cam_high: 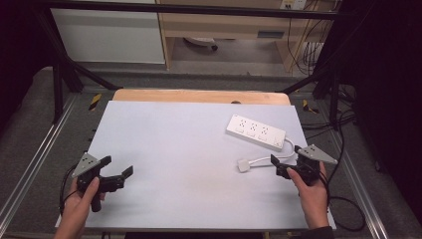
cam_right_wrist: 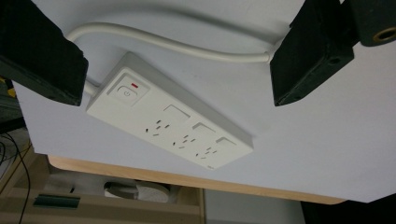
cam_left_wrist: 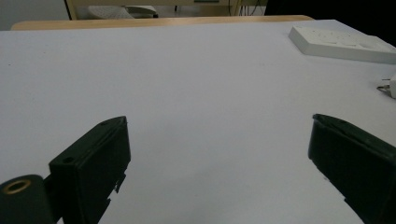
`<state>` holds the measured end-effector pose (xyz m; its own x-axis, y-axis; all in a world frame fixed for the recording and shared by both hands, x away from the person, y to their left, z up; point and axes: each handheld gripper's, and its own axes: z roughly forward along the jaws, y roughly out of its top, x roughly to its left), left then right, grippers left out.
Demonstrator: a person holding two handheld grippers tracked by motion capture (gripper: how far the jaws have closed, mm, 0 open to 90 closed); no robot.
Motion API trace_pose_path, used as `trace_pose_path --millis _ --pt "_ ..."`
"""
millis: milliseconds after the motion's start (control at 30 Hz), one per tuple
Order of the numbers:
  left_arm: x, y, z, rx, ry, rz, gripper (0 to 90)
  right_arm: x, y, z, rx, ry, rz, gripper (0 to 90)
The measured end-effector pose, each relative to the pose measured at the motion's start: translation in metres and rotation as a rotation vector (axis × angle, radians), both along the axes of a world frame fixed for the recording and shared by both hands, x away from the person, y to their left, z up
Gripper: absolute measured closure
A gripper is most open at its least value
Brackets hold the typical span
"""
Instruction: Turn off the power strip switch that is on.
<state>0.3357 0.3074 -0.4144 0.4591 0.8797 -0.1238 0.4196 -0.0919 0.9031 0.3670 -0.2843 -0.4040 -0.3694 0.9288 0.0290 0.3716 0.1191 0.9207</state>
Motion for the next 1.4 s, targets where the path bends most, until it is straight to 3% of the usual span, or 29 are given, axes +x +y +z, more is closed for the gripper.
trace_pose_path --millis 633,1033,1233,1400 --pt "0.000 0.000 -0.001 0.003 0.007 0.005 5.5 0.017 -0.003 0.019 0.022 -0.011 -0.020 6.0" --pt "0.000 0.000 -0.002 0.005 0.014 0.005 5.4 0.039 0.002 0.038 0.028 -0.044 -0.019 9.9" --pt "0.000 0.000 -0.002 0.009 0.013 0.004 5.4 0.043 0.004 0.040 0.024 -0.043 -0.018 17.1" --pt "0.000 -0.001 -0.003 0.002 0.012 0.008 5.4 0.049 0.005 0.043 0.007 -0.053 -0.014 29.5"
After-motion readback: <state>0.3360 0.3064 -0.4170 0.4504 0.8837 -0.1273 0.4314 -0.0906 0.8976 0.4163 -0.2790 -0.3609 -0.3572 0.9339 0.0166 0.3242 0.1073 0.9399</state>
